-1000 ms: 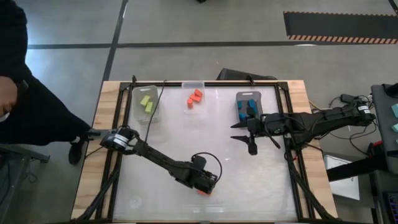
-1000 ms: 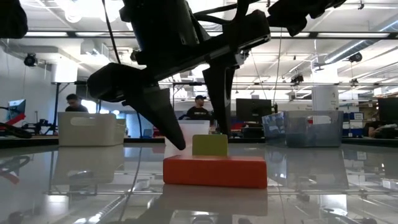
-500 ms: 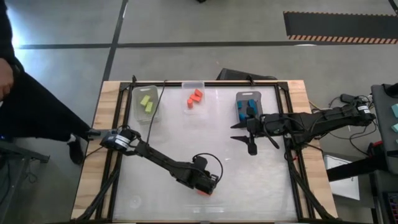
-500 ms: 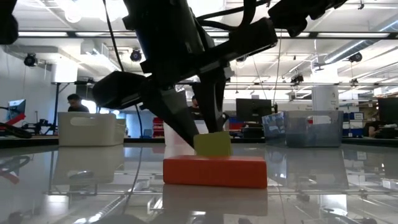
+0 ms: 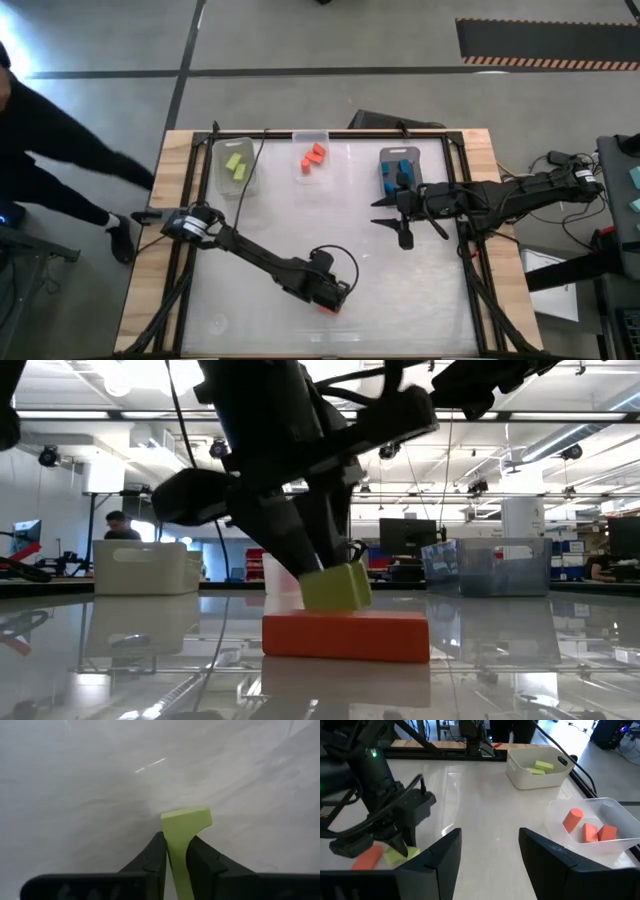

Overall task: Sort & place blocks by color
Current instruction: Put the green block into the white bin

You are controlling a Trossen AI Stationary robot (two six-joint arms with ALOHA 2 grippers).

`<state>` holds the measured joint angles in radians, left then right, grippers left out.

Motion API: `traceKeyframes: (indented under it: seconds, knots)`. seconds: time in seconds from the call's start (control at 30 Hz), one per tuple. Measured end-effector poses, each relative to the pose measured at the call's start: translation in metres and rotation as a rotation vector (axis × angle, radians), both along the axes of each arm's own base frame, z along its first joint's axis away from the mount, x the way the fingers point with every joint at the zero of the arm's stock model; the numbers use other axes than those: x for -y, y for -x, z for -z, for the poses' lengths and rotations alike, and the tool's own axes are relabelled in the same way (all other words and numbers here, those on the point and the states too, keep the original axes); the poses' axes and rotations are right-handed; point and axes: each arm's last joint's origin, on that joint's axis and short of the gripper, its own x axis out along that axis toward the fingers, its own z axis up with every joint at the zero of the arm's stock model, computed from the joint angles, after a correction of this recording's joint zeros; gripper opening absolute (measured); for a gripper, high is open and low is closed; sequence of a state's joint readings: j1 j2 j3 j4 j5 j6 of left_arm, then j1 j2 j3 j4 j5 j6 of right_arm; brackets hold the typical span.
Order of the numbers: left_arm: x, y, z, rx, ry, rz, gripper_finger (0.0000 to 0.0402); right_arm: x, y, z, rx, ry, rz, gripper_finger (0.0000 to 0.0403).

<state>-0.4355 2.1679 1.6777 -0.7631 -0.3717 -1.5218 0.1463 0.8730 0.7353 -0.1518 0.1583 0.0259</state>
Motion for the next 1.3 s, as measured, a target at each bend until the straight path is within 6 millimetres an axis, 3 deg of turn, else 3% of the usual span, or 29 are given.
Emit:
traceKeyframes:
  seconds: [0.13,0.33,0.87,1.07,1.3]
  knots:
    - [-0.004,0.007,-0.010,-0.043,-0.020,0.026,0.0042,0.000,0.000,0.000,-0.001,0.000,0.000,0.0189]
    - [-0.020,0.025,-0.042,-0.125,-0.093,0.085,0.0043,0.000,0.000,0.000,-0.002,0.000,0.000,0.0189]
    - [-0.105,0.075,-0.128,-0.295,-0.381,0.114,0.0045,0.000,0.000,0.001,-0.005,0.001,0.000,0.0189]
    - [-0.144,0.090,-0.140,-0.449,-0.478,0.094,0.0045,0.000,0.000,0.002,-0.012,0.002,0.000,0.0189]
    - [-0.193,0.106,-0.130,-0.598,-0.485,0.079,0.0045,0.000,0.001,0.003,-0.023,0.004,0.000,0.0189]
